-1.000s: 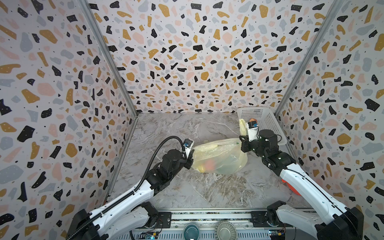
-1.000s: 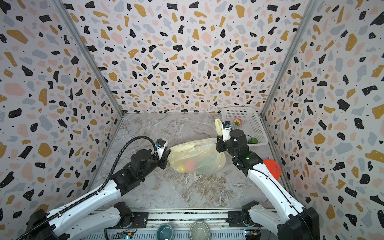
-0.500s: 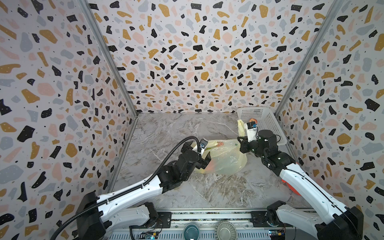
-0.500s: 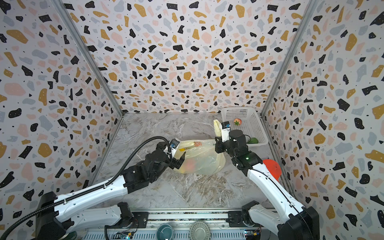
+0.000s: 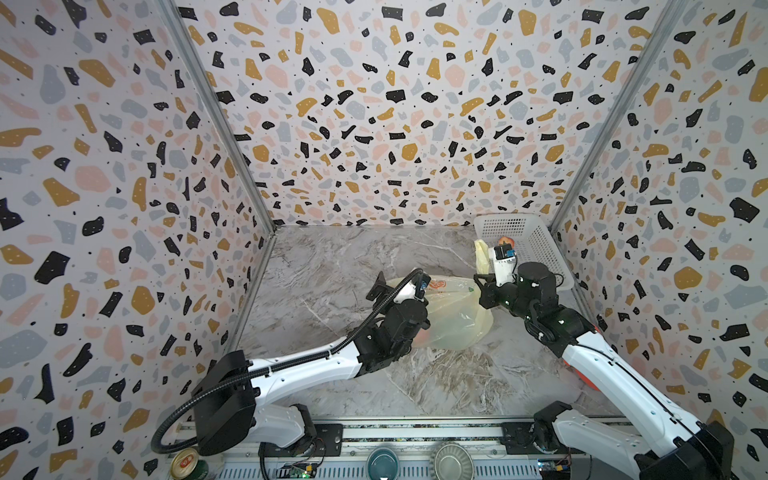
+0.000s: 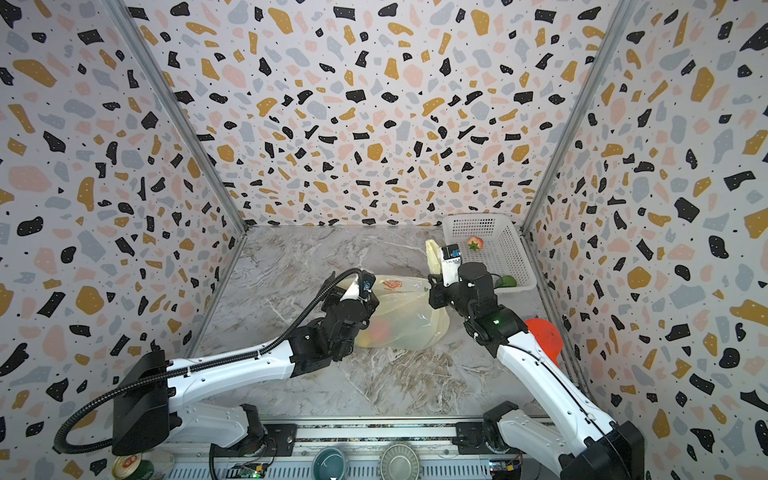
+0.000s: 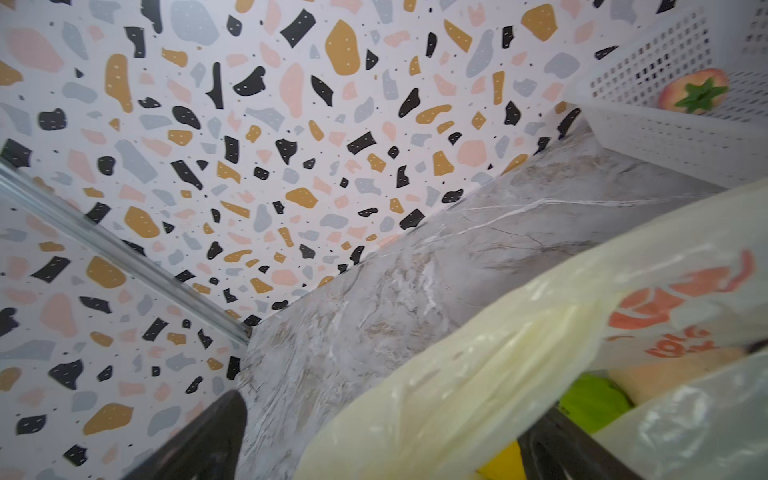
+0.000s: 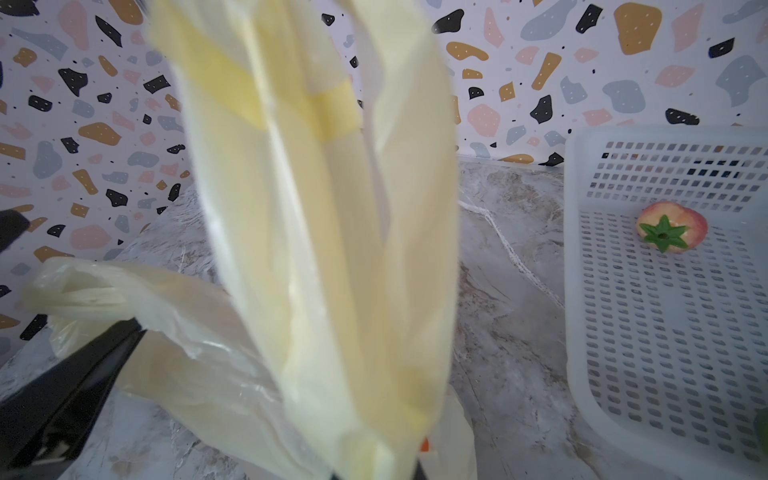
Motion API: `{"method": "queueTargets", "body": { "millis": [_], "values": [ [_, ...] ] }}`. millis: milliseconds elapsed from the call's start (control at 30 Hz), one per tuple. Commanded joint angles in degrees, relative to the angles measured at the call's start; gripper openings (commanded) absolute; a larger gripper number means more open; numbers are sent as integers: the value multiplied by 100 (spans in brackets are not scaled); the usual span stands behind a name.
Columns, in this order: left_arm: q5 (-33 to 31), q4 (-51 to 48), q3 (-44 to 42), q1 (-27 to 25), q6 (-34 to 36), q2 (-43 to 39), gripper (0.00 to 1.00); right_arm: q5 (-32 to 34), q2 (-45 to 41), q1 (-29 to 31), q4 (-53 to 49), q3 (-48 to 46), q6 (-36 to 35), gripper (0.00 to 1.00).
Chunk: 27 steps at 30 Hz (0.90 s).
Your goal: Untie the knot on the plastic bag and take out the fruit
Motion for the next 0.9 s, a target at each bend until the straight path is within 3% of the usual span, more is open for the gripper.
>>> {"method": "queueTargets", "body": {
  "millis": [0, 167, 367, 467, 600, 733, 767, 833, 867],
  "values": [
    [-628, 77, 134, 242, -107, -103, 100, 82, -152, 22, -63, -8, 8, 0],
    [-291, -148, -125, 370, -310, -723, 100, 116, -125, 22, -106, 6, -20, 0],
    [1686, -329, -631, 405, -475, -1918, 99, 87, -39, 22, -129, 6, 36, 1],
    [2323, -662, -673, 472, -709, -2201, 91, 54, -56, 22, -137, -6, 82, 1],
    [2628, -830, -772, 610, -996, -2381, 77, 11, -104, 22, -157, -32, 95, 2],
    [3050, -780, -822, 734, -1171, -2407, 71, -11, -153, 22, -194, -44, 96, 1],
    [3330, -751, -832, 725, -1148, -2430, 77, -9, -153, 22, -207, -27, 90, 2],
    [3534, -749, -840, 581, -1193, -2446, 99, -11, -153, 22, -230, -21, 96, 2],
    [3453, -716, -901, 427, -1127, -2490, 100, -2, -160, 22, -231, -17, 93, 2]
  ]
}}
